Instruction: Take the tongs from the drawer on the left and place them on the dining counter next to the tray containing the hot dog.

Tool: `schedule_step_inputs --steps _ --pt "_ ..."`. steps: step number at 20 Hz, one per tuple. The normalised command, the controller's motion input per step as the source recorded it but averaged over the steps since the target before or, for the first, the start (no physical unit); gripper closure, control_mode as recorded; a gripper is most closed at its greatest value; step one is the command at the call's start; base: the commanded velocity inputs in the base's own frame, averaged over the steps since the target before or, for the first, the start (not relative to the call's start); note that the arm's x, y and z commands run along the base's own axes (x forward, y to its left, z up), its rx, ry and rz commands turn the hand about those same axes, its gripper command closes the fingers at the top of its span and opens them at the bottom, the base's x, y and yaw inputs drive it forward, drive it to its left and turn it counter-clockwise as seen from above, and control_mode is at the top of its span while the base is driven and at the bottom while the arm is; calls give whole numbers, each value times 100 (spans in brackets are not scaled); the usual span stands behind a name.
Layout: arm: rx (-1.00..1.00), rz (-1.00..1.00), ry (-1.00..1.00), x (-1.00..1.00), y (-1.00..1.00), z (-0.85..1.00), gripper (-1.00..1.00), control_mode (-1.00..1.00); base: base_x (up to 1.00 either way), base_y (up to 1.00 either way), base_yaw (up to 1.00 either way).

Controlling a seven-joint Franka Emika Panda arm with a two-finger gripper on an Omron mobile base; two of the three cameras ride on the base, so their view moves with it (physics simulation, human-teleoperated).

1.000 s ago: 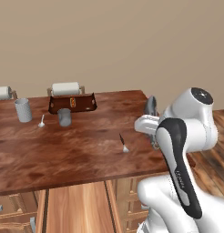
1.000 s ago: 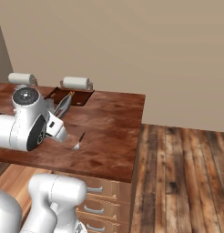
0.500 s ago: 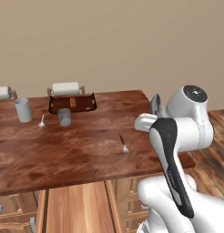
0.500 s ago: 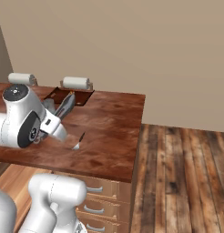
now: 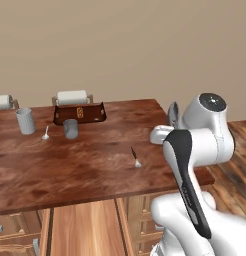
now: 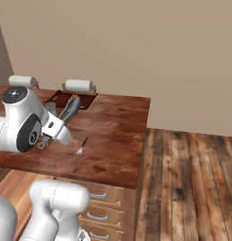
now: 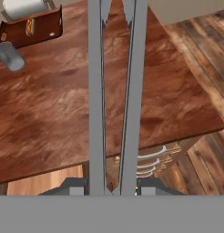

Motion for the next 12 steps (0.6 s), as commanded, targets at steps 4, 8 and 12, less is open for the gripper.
schedule_step_inputs --steps 4,8,12 --pt "0 0 0 0 -15 4 100 -100 0 0 0" --pt "0 0 0 0 -6 0 100 -100 0 0 0" --pt "0 4 0 0 -2 0 100 -100 0 0 0"
